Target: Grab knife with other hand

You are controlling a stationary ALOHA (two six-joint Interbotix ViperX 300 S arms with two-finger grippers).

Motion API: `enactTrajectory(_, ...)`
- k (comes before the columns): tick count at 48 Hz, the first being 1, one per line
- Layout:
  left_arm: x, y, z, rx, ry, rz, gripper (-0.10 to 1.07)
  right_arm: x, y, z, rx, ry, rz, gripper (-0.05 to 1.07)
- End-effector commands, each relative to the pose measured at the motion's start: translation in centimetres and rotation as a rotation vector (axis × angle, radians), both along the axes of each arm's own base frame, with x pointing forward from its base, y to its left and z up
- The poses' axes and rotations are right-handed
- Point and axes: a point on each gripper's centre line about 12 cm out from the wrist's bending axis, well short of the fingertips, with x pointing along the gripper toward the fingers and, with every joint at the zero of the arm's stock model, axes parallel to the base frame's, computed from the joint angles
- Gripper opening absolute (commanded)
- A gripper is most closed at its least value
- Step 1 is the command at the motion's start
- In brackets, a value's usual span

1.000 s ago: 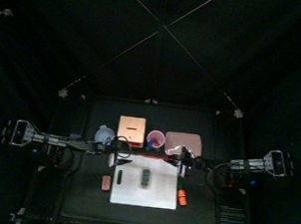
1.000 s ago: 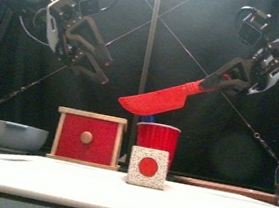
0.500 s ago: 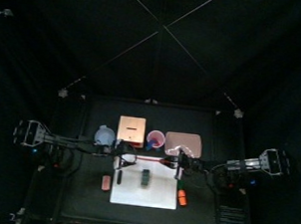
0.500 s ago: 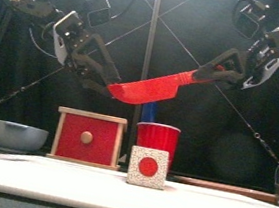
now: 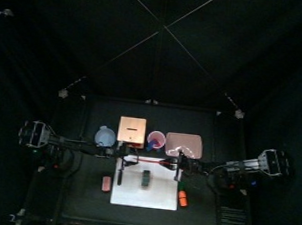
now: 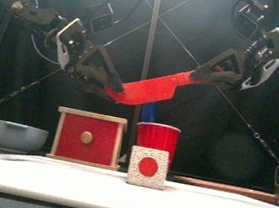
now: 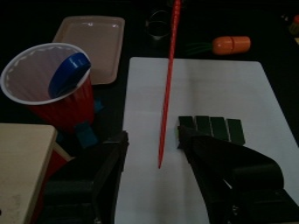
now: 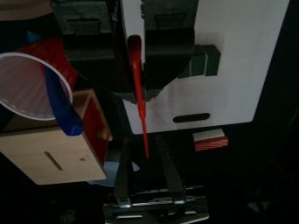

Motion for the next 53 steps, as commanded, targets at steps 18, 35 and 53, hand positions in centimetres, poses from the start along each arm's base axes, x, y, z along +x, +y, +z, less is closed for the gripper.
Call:
enactTrajectory(18, 0.8, -0.1, 0.8, 0.010, -0.039, -0.009, 0.62, 0.5, 0.1, 1.2, 0.003, -0.044, -0.002, 0.15)
enactTrajectory(35, 0.5, -0.1, 0.3, 0.011, -0.033, -0.012, 0.46, 0.4, 0.0, -0.4, 0.116, 0.062, -0.046, 0.15)
enactTrajectory(53, 0.4, -0.9, -1.1, 0.005, -0.069, -0.033, 0.46, 2.6, 0.7, -2.5, 0.217, 0.232, -0.040, 0.14)
